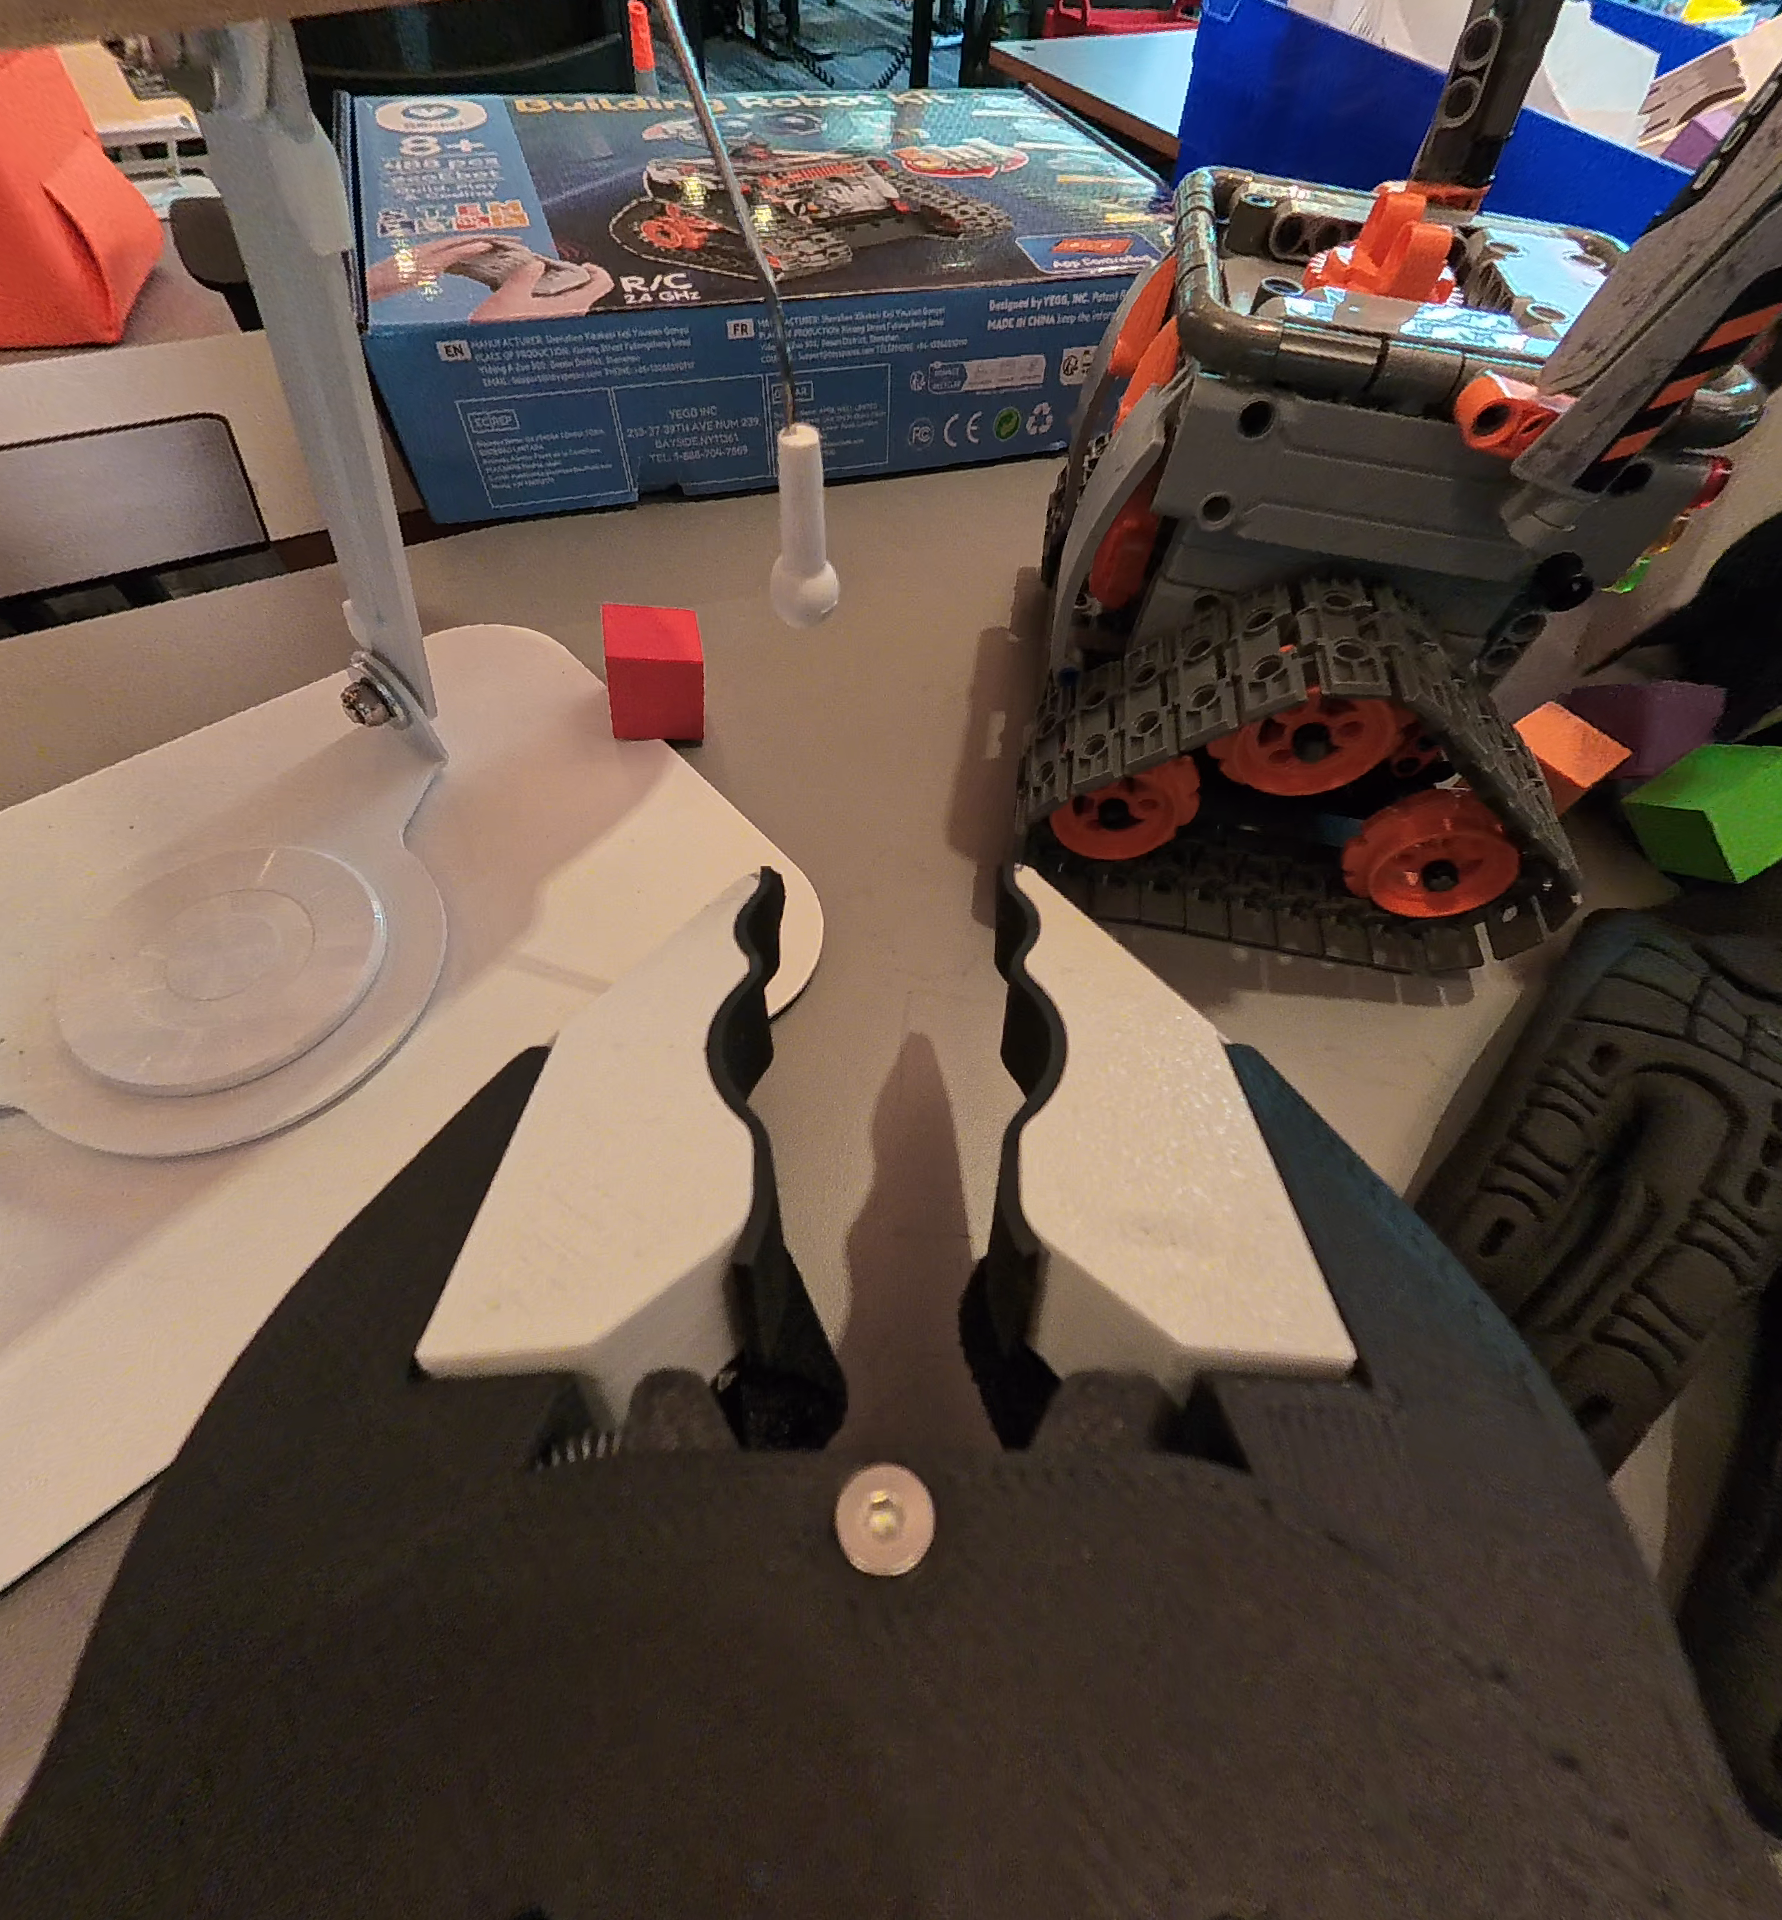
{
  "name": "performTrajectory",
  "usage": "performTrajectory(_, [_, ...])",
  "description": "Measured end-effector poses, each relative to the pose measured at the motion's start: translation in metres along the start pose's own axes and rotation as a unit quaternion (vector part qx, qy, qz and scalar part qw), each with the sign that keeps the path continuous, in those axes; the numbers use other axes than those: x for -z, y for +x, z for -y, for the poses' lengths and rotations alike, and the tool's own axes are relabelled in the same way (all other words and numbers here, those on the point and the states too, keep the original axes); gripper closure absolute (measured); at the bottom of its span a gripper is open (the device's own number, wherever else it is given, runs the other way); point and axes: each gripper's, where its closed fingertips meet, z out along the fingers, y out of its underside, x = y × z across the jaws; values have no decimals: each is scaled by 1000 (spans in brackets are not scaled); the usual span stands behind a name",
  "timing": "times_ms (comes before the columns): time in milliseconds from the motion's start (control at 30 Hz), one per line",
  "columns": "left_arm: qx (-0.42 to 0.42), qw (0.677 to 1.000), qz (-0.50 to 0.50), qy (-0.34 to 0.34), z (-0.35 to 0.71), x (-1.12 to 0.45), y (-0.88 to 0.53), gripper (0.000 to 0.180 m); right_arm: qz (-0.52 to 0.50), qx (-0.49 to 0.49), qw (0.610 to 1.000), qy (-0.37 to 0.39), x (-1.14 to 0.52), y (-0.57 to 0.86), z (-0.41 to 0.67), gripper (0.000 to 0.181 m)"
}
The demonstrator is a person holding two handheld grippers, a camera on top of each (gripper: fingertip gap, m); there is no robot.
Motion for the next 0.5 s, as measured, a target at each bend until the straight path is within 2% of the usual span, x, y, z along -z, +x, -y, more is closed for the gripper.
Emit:
performTrajectory(233, [0,1000,0,-1,0,0,-1,141,61,-7,998,9,2,-14,0,145])
performTrajectory(433, [-2,1000,0,-4,-1,-1,-1,141,51,9,998,-19,-6,-13,-8,149])
performTrajectory(500, [-2,1000,0,-4,-1,-1,-1,141,39,3,999,-12,-7,-10,-5,157])
